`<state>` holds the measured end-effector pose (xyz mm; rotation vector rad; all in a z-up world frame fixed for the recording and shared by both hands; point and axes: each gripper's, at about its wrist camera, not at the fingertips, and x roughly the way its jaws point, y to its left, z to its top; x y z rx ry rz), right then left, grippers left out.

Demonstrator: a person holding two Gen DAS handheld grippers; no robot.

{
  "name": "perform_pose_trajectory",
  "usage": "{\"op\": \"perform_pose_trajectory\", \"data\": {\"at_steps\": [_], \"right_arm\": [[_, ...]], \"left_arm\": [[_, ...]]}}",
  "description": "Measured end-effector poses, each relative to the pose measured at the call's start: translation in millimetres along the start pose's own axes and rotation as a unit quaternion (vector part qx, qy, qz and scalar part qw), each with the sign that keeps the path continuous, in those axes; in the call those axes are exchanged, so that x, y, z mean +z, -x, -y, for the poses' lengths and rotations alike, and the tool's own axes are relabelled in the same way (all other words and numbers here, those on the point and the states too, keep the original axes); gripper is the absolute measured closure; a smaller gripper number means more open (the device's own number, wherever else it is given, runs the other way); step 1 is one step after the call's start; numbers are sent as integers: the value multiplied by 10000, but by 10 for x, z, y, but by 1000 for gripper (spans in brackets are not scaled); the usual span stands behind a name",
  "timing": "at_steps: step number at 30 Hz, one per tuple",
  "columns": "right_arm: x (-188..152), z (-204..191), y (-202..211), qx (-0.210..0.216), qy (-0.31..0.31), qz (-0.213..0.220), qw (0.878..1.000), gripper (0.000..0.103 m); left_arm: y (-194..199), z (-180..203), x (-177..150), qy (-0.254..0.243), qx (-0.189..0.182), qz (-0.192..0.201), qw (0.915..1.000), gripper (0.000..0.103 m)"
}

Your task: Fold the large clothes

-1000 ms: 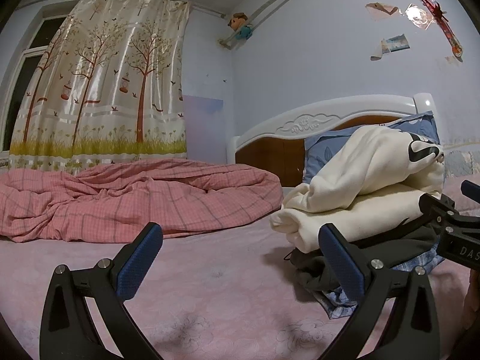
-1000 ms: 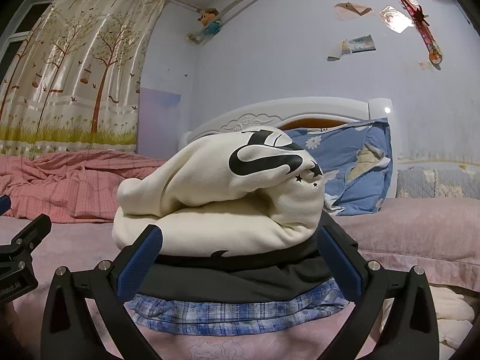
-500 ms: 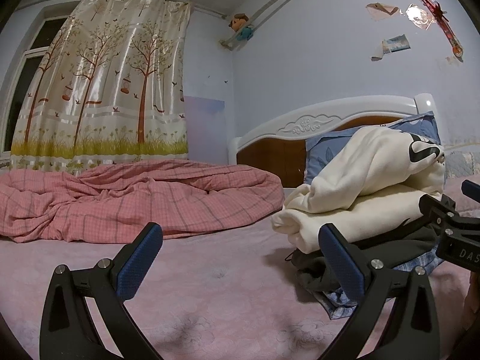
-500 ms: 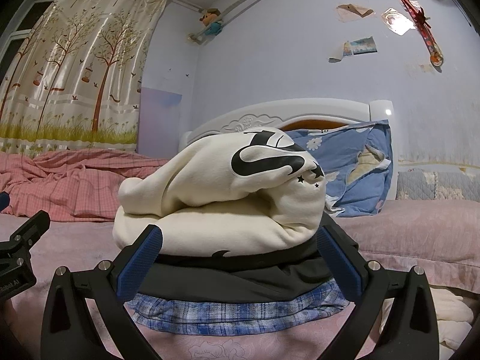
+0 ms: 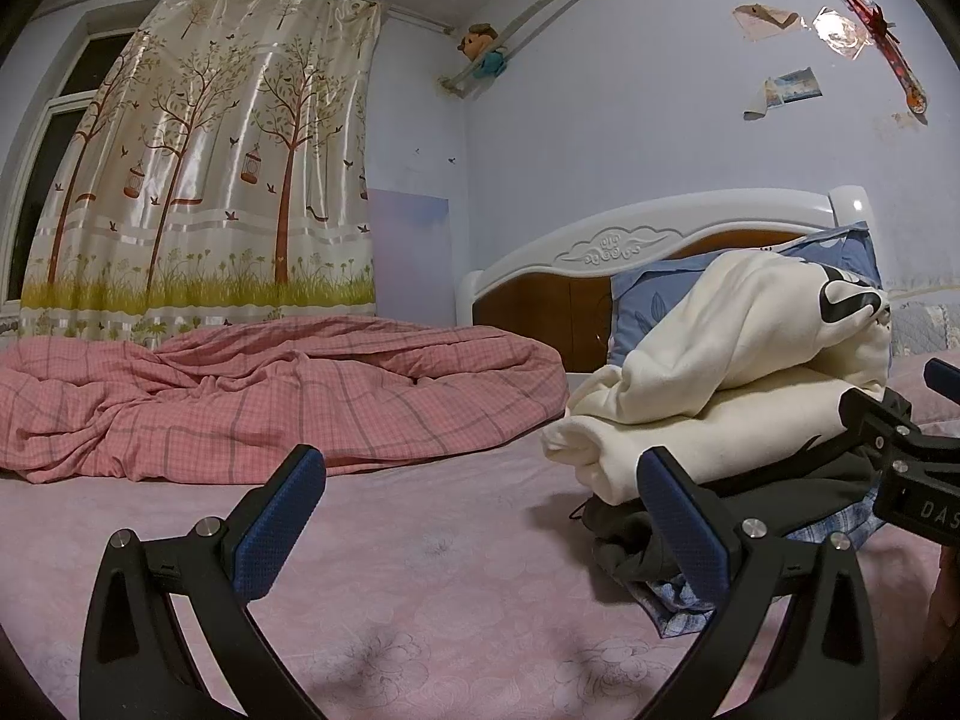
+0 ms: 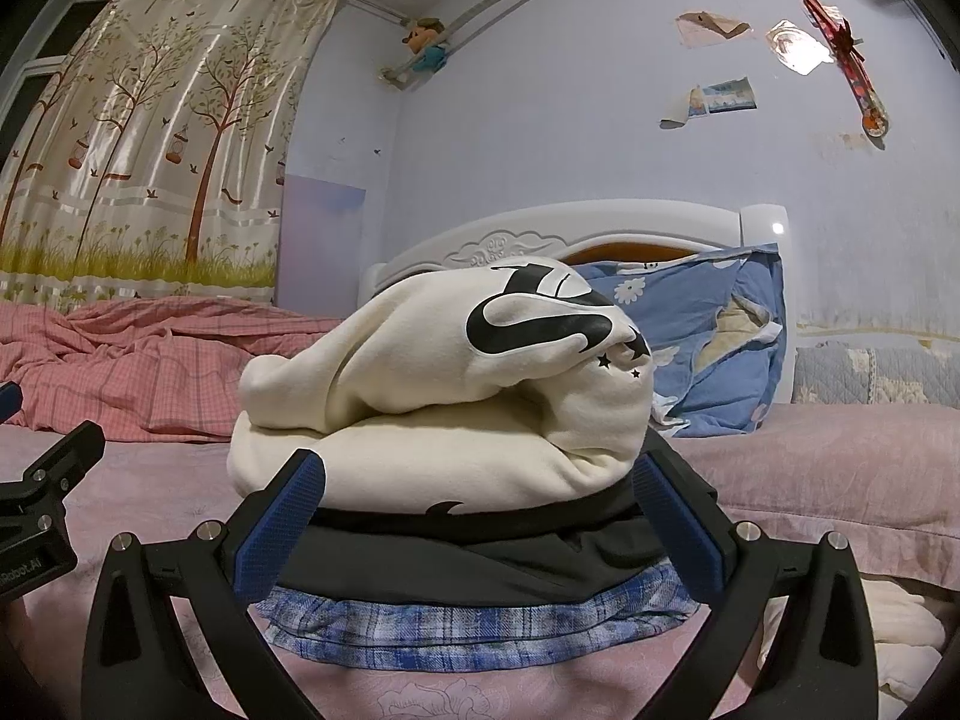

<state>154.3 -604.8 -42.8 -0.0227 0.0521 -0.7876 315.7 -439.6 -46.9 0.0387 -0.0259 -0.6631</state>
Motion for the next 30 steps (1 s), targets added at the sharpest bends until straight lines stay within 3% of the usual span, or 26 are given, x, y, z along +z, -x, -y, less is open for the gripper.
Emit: {"op": "perform_pose_trajectory", "data": {"at_steps": [30], "right_arm": [[-10, 36, -151, 65, 47, 13, 10000, 0]], "left_arm": [[-5, 5, 15, 0, 4, -21, 10000, 0]]}}
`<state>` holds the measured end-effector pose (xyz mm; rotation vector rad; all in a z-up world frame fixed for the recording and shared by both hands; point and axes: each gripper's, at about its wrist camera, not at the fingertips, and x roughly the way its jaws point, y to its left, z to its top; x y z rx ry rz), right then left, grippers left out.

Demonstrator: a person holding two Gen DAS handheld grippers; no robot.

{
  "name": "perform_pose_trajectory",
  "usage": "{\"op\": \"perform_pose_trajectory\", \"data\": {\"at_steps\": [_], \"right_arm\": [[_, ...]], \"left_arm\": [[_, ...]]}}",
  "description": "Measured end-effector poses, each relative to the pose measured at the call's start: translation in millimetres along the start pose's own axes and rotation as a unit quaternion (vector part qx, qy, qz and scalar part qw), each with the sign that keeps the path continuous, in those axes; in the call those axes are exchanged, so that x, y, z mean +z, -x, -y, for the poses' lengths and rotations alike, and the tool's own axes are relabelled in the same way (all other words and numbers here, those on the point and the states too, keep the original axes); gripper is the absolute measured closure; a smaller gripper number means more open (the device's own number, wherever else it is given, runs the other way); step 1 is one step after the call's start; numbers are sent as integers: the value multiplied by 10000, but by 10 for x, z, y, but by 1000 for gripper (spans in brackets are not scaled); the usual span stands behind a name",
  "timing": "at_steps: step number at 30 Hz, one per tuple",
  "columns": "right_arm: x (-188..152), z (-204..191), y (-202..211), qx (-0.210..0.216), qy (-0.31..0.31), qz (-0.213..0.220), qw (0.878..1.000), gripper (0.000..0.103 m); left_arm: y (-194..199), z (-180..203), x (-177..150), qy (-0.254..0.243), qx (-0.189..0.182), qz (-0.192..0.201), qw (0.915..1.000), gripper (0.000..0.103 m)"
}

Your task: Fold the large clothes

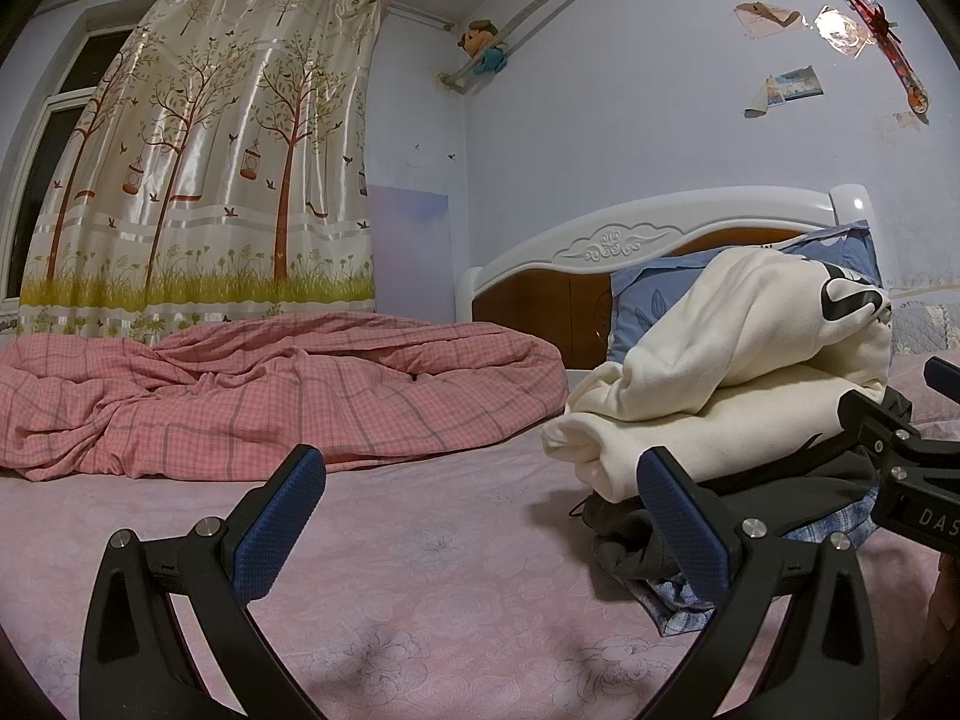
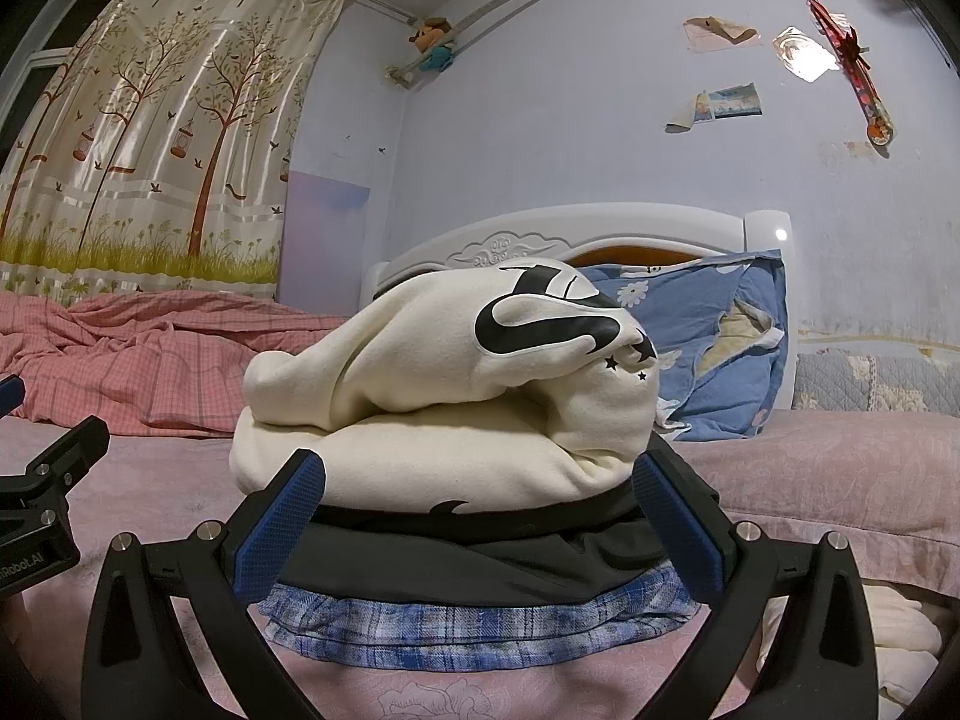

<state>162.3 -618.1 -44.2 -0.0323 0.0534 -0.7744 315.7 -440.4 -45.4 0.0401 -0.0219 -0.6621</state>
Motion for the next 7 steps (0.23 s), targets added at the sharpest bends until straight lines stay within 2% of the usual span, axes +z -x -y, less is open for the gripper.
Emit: {"op": "perform_pose_trajectory", "data": {"at_steps": [7], "right_arm": [[-2, 9, -22, 8, 9, 5, 10000, 0]], "left_arm": [[-1, 1, 7, 1, 4, 4, 10000, 0]]}}
